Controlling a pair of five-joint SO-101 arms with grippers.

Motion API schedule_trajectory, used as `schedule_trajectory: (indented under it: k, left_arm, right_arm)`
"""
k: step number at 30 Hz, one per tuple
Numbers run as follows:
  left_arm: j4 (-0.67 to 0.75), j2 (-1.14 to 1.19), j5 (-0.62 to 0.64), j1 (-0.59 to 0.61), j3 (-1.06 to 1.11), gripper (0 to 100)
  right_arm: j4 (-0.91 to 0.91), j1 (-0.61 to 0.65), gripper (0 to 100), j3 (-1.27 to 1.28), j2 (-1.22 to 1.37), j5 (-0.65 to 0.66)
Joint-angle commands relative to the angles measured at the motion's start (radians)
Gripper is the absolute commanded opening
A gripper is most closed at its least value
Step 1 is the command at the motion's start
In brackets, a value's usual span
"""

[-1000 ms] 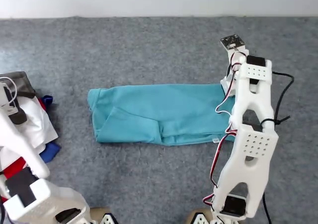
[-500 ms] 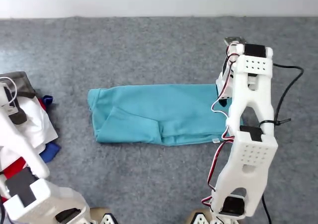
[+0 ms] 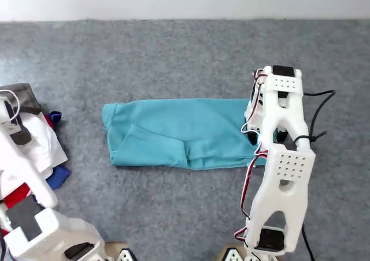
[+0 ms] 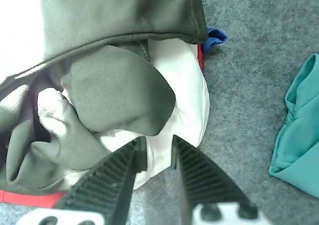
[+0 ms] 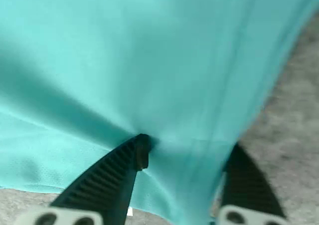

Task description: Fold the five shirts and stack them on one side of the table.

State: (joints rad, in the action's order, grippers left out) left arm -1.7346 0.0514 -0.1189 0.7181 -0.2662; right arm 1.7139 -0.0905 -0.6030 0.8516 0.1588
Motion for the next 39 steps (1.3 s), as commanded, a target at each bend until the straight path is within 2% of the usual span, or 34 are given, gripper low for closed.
schedule_trajectory:
  k: [1,2,7,16,21,26,30,34,39]
  left_arm:
    - [-0.017,-0.044,-0.009,-0.008,-0.005,9]
    - [-0.017,-0.044,-0.009,-0.008,-0.005,9]
    - [-0.017,-0.044,-0.009,-0.008,-0.005,9]
    - [-0.017,-0.044,-0.009,-0.009,-0.005,9]
    - [-0.017,-0.046,-0.008,-0.009,-0.005,9]
    - [-0.017,-0.046,-0.009,-0.020,-0.007,9]
    - [-0.015,-0.046,-0.009,-0.061,-0.012,9]
    - [-0.015,-0.046,-0.005,-0.101,-0.012,9]
    - [-0.011,-0.046,-0.005,-0.112,-0.012,9]
  right_arm:
    - [0.005,0.010,3.2,-0.026,-0.016,0.023]
    - [0.012,0.002,0.4,-0.026,-0.030,0.040]
    - [0.051,-0.067,1.1,-0.026,-0.139,0.120]
    - [-0.039,-0.366,1.0,-0.028,-0.226,0.479]
    - [-0.028,-0.420,1.0,-0.028,-0.242,0.582]
    - [0.012,-0.364,1.0,-0.028,-0.331,0.632]
    - [0.081,-0.260,1.0,-0.021,-0.430,0.664]
    - [0.082,-0.147,1.0,-0.020,-0.565,0.649]
    - [0.084,0.035,1.0,-0.020,-0.707,0.569]
